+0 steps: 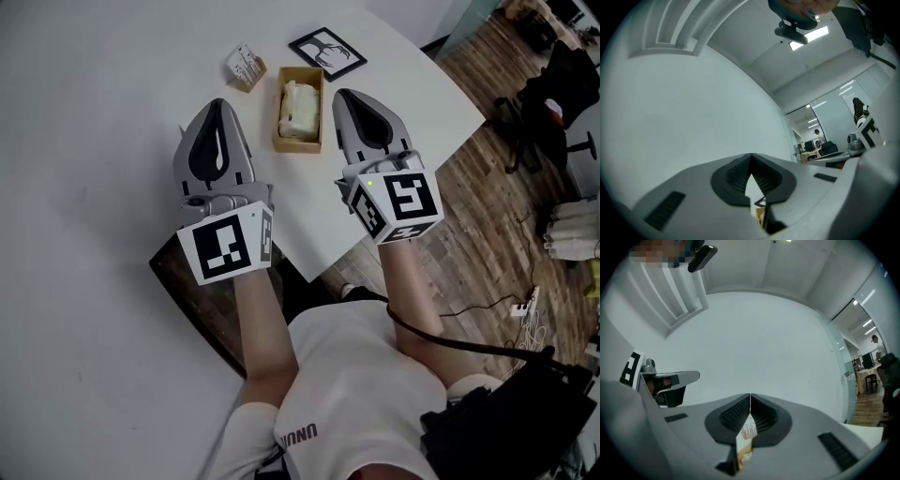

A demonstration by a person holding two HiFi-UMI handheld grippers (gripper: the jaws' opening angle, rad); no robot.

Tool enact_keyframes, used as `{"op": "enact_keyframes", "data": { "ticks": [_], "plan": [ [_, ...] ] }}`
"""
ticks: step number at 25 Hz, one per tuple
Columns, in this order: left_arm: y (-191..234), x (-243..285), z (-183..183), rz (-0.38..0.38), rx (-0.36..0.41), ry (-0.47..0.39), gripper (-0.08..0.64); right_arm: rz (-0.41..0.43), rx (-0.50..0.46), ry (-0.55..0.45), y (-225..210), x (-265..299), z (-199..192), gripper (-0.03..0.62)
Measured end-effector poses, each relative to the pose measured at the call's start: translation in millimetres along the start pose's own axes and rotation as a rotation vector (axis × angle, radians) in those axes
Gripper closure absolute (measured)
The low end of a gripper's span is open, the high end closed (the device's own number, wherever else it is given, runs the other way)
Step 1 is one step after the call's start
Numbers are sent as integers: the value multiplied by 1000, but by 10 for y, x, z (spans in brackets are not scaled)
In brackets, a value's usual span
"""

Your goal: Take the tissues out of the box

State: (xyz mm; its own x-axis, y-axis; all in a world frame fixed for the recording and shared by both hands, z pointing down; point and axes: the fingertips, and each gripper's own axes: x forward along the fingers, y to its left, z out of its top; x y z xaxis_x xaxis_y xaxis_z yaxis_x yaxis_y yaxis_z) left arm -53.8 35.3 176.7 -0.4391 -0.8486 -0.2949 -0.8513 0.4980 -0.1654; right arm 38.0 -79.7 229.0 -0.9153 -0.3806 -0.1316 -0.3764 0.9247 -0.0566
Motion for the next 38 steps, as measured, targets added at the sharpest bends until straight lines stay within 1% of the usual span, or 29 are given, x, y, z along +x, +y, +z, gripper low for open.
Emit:
{"op": "enact_keyframes", "data": {
  "ticks": [6,10,14,16,20,32,38],
  "plan": [
    [124,354,-300,-59,-28,47,548,-56,-9,68,-99,317,-179,572],
    [217,571,-479,-81,-54,73,548,-92,-2,126,-164,525,-344,572],
    [277,743,-626,-110,-48,99,548,-122,23,182,-211,690,-494,571],
    [287,818,-692,-124,-46,112,548,-139,32,208,-223,761,-583,571],
    [286,956,-838,-161,-97,140,548,-173,41,249,-238,874,-742,571],
    [380,1228,-1384,-246,-132,223,548,-254,53,352,-273,1133,-1222,569],
    [353,1354,-1642,-293,-161,263,548,-295,121,390,-339,1229,-1462,569]
  ]
}}
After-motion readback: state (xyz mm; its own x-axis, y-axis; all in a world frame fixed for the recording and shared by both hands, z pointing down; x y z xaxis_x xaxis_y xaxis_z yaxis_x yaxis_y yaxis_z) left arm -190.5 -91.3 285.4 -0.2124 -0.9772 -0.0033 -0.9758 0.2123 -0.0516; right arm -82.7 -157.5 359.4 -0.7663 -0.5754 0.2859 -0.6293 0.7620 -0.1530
